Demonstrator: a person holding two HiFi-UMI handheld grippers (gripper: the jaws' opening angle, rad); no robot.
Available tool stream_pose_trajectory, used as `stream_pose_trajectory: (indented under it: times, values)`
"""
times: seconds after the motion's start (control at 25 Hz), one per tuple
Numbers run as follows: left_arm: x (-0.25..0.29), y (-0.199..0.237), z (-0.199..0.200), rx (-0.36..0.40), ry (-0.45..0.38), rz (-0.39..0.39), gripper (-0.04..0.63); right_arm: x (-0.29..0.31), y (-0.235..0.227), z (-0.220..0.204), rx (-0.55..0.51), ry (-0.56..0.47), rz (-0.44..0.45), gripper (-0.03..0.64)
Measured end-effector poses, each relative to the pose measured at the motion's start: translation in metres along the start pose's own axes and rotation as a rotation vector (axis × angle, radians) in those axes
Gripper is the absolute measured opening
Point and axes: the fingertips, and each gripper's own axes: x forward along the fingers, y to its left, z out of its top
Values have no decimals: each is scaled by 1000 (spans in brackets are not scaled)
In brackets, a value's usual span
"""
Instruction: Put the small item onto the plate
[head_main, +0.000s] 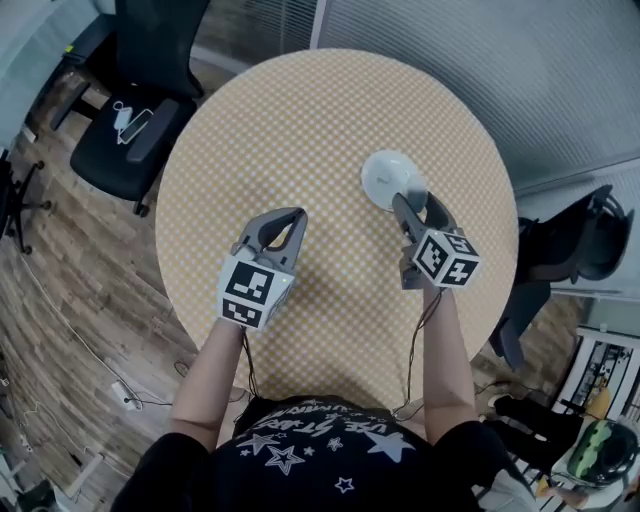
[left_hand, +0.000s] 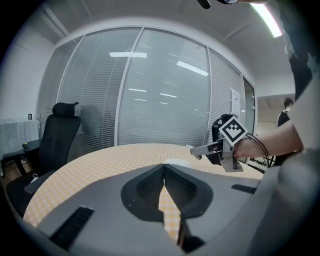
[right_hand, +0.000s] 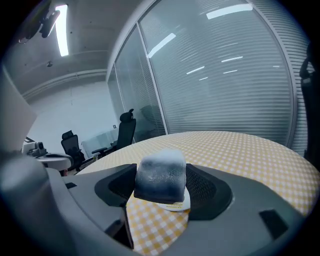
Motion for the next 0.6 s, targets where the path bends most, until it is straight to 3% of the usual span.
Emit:
stream_pose_trajectory:
  times: [0.28, 0.6]
  values:
    - [18, 13, -13, -3, 16, 18, 9, 37, -21, -18, -15, 77, -29, 318]
    - [31, 25, -47, -85, 74, 31, 8, 70, -31, -43, -106, 185, -51, 318]
